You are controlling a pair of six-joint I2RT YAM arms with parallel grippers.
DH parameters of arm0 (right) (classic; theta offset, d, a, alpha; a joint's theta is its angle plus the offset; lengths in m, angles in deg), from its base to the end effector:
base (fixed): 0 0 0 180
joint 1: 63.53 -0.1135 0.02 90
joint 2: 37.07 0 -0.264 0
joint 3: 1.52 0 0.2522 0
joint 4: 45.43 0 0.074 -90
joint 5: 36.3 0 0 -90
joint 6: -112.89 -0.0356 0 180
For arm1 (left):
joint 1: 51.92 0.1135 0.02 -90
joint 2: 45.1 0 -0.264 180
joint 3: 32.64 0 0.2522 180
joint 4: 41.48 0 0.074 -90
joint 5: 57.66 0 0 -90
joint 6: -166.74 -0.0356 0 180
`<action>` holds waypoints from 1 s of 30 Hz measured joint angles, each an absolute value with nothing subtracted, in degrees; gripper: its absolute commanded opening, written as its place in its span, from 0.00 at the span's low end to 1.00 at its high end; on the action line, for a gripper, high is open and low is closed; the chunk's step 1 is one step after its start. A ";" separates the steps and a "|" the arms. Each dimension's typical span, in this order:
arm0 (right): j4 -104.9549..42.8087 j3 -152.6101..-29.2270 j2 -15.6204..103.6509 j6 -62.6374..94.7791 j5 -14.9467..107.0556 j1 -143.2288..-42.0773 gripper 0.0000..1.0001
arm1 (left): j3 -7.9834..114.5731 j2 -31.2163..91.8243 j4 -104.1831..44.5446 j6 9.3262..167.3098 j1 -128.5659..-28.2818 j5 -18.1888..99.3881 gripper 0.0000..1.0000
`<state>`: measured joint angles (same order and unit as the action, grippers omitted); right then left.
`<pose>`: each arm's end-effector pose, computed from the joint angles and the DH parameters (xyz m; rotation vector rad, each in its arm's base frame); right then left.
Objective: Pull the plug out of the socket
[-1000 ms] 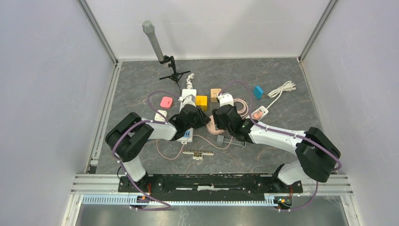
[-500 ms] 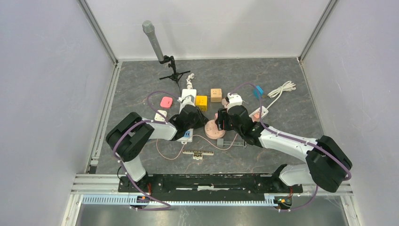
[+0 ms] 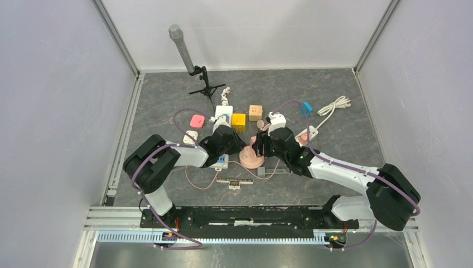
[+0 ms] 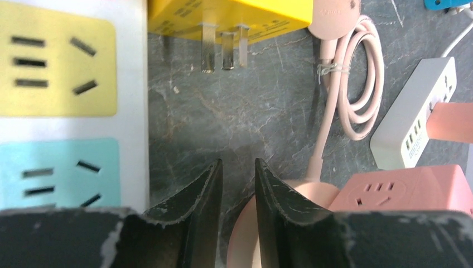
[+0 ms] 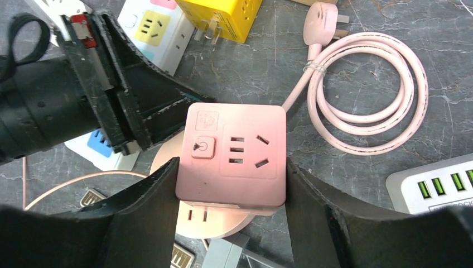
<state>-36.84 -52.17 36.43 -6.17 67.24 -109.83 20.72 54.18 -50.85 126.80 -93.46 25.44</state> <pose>0.1926 0.1895 0.2120 -0.1803 2.1415 0.5335 0.2467 -0.2129 0.1278 -0.2413 2.2962 -0.7360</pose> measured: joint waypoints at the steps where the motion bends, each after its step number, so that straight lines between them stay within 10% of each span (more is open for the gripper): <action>1: -36.95 -52.12 36.58 -5.95 67.74 -110.00 0.00 | 20.59 53.51 -50.00 126.80 -93.49 25.49 0.40; 16: -46.63 -48.87 40.01 -2.20 74.86 -110.90 0.00 | 17.64 43.76 -37.67 127.00 -93.90 26.67 0.69; 24: -49.03 -48.85 42.22 -1.41 77.33 -111.25 0.00 | 15.87 42.90 -40.29 128.83 -94.23 29.70 0.52; 30: -50.80 -48.23 42.50 -1.76 76.31 -111.64 0.00 | 14.47 42.69 -42.92 130.04 -95.04 31.96 0.57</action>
